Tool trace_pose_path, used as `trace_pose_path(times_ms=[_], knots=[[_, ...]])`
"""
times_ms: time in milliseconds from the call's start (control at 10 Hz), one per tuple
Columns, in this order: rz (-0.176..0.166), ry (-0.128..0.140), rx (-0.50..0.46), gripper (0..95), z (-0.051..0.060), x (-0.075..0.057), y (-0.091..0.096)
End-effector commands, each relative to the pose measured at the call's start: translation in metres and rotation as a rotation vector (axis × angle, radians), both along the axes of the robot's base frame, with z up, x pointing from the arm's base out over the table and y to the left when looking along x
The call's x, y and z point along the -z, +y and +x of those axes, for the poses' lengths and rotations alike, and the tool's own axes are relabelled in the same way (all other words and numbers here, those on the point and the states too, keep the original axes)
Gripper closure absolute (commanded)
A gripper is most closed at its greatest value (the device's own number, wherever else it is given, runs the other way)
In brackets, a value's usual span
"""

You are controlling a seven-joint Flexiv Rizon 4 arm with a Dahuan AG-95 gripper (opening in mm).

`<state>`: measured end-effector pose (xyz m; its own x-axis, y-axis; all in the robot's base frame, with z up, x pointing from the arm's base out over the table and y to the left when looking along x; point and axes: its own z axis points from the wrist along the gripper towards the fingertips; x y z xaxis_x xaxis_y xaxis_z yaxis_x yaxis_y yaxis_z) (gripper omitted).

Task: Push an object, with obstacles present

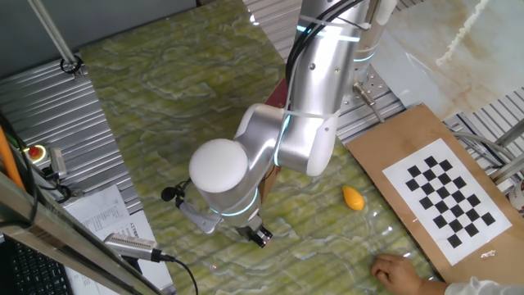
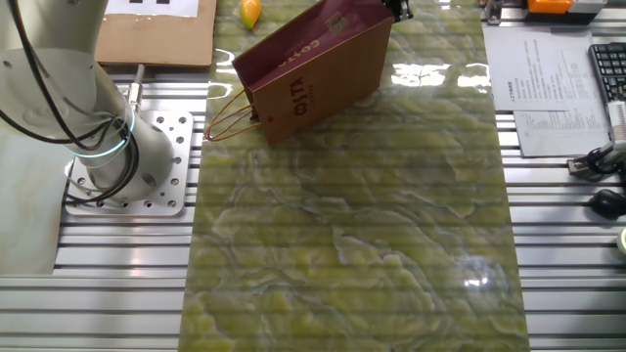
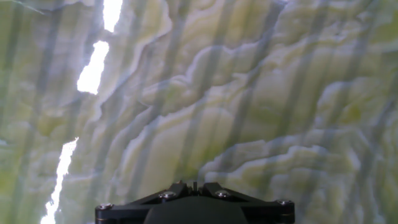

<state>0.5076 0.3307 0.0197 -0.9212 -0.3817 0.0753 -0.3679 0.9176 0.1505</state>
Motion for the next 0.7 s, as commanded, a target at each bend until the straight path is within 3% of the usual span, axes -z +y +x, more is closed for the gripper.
trace_pose_path(times_ms=[100,300,700], knots=[[-0.002,0.011,0.017,95.0,-0.001,0.0,0.007],[-0.01,0.016,0.062,95.0,-0.013,0.0,0.026],[-0.003,0.018,0.074,95.0,-0.02,0.0,0.026]])
